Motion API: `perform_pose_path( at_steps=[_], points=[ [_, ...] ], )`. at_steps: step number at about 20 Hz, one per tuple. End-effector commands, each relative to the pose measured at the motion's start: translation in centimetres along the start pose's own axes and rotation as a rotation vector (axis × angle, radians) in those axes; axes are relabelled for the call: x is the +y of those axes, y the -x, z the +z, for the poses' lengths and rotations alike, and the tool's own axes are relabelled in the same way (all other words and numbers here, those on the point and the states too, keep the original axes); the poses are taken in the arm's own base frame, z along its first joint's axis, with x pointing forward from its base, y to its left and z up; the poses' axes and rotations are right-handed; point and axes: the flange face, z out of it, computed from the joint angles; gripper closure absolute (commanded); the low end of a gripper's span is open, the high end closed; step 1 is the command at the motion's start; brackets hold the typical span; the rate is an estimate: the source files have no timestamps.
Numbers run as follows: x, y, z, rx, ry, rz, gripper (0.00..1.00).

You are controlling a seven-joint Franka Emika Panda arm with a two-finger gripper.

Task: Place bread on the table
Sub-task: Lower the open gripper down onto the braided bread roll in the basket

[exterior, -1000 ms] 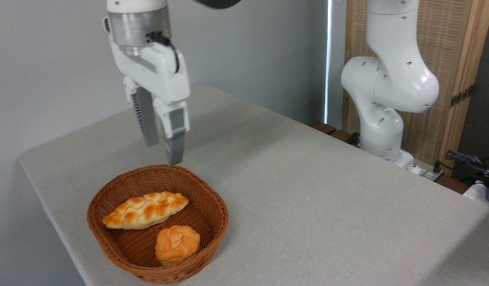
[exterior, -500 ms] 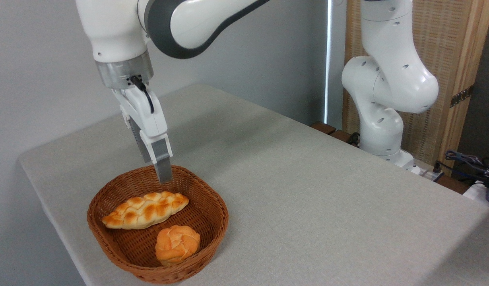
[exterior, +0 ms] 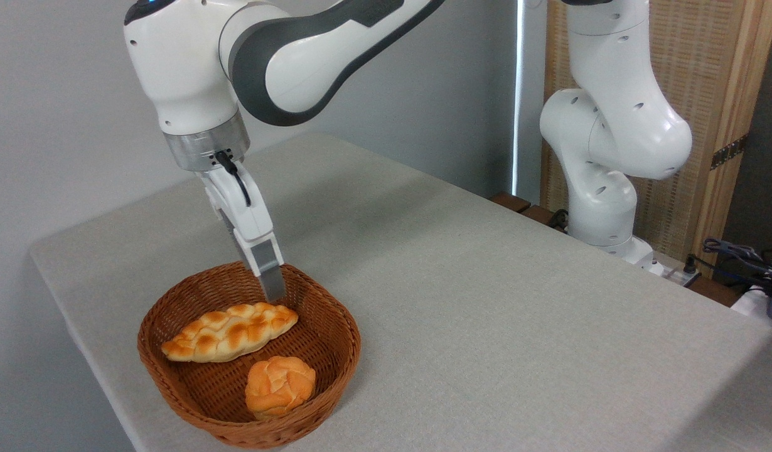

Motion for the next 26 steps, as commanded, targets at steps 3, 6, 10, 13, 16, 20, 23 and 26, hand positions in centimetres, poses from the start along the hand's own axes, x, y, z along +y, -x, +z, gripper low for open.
perform_pose_path(
  at_steps=[3, 6, 10, 13, 16, 20, 23, 26],
  points=[
    [-0.3, -1.6, 3.3, 0.099, -0.06, 0.016, 0.0],
    [-0.5, -1.6, 4.7, 0.1, -0.078, 0.032, 0.0],
    [-1.4, -1.4, 5.8, 0.092, -0.127, 0.112, 0.0],
    [-1.6, -1.2, 5.8, 0.09, -0.132, 0.112, 0.0],
    [-1.8, -1.3, 5.6, 0.105, -0.147, 0.111, 0.0],
    [-2.3, -1.3, 5.0, 0.135, -0.176, 0.106, 0.0],
    [-2.5, -1.3, 4.9, 0.137, -0.193, 0.111, 0.0],
    [-2.8, -1.1, 4.9, 0.135, -0.197, 0.107, 0.0]
  ],
)
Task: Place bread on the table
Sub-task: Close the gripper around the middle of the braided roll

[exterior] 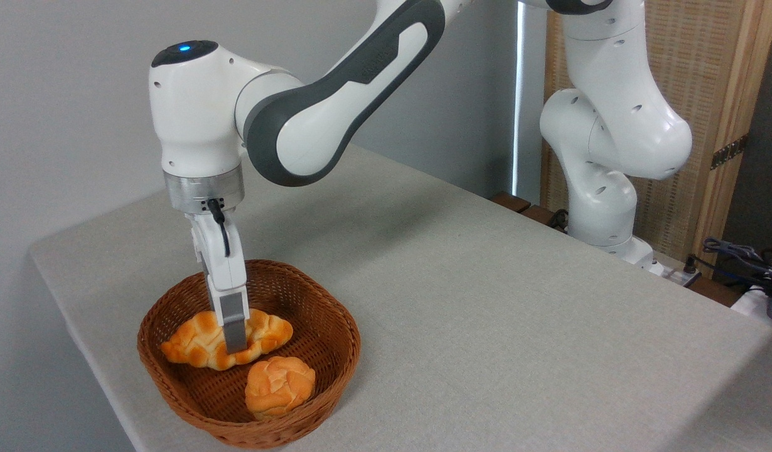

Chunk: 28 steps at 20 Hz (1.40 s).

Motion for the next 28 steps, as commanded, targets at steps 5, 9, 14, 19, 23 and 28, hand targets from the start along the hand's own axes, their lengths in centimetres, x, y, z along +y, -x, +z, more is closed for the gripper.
perform_pose_path(
  at_steps=[5, 9, 14, 19, 23, 28],
  points=[
    [-0.89, 0.35, -0.03, 0.025, -0.049, 0.022, 0.0],
    [-0.87, 0.39, 0.34, 0.021, -0.044, 0.023, 0.0],
    [-0.8, 0.32, 0.44, 0.021, -0.041, 0.022, 0.37],
    [-0.78, 0.28, 0.62, 0.032, -0.029, 0.007, 0.81],
    [-0.78, 0.28, 0.62, 0.032, -0.029, 0.007, 0.9],
    [-0.77, 0.15, 0.39, 0.036, -0.031, 0.001, 0.9]
  ],
)
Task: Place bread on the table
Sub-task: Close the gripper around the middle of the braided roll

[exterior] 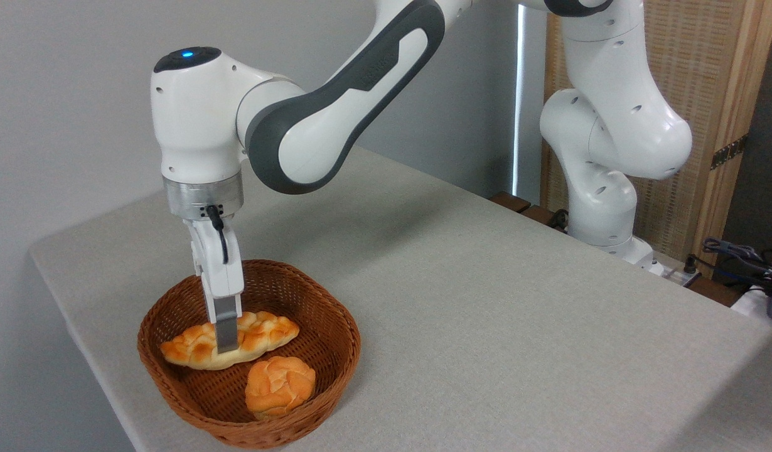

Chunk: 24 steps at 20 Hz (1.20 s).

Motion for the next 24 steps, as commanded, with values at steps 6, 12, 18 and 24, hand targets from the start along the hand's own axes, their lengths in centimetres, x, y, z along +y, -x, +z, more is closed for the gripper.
perform_pose_path(
  at_steps=[6, 12, 18, 24],
  points=[
    [0.0, -0.3, -1.3, 0.074, 0.031, -0.06, 0.9],
    [0.6, -0.3, -2.6, 0.084, 0.085, -0.091, 0.9],
    [-0.3, 1.4, -4.8, 0.09, 0.1, -0.134, 0.9],
    [-1.1, 2.3, -6.3, 0.127, 0.101, -0.181, 0.9]
  ],
)
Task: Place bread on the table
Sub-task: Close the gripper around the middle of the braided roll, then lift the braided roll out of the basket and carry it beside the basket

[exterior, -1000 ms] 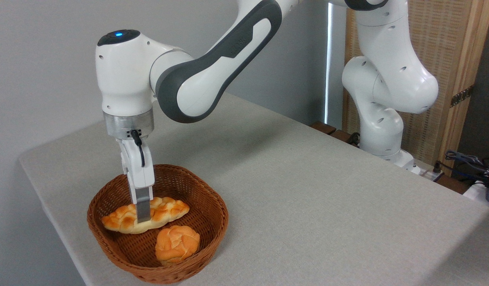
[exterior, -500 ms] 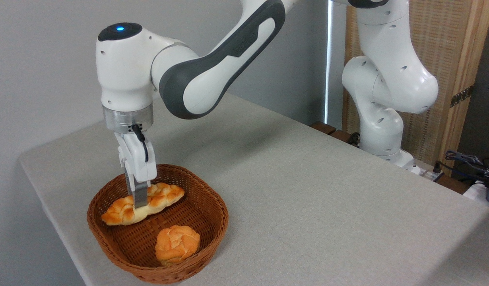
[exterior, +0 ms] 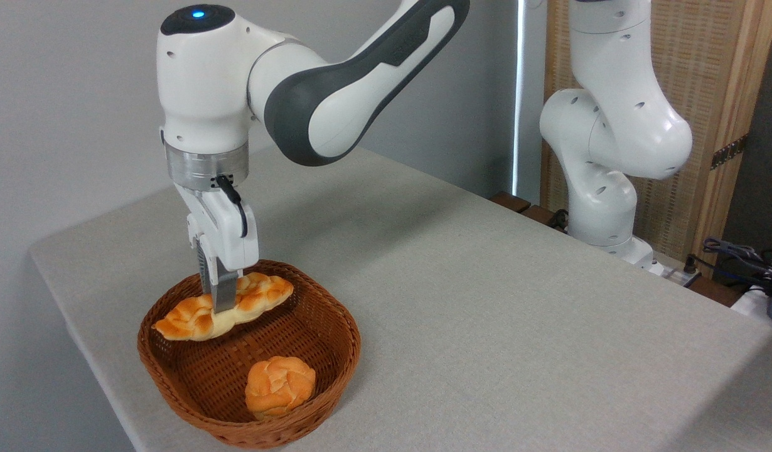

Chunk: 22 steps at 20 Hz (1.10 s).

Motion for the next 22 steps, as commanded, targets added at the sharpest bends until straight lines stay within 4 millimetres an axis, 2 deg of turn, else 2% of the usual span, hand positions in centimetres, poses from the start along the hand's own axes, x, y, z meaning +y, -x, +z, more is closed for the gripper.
perform_pose_path(
  at_steps=[1, 4, 6, 10, 13, 17, 22],
  points=[
    [-0.5, 0.3, -2.4, 0.036, 0.005, -0.032, 0.9],
    [-0.6, 0.8, -4.2, 0.022, 0.018, -0.036, 0.89],
    [-1.1, 2.1, -5.7, 0.015, 0.019, -0.057, 0.89],
    [0.9, 3.9, -8.6, -0.049, 0.076, -0.051, 0.83],
    [2.8, 5.8, -9.1, -0.087, 0.103, -0.051, 0.83],
    [6.3, 9.1, -8.8, -0.122, 0.115, -0.051, 0.83],
    [9.1, 11.4, -8.1, -0.151, 0.127, -0.047, 0.83]
  ],
)
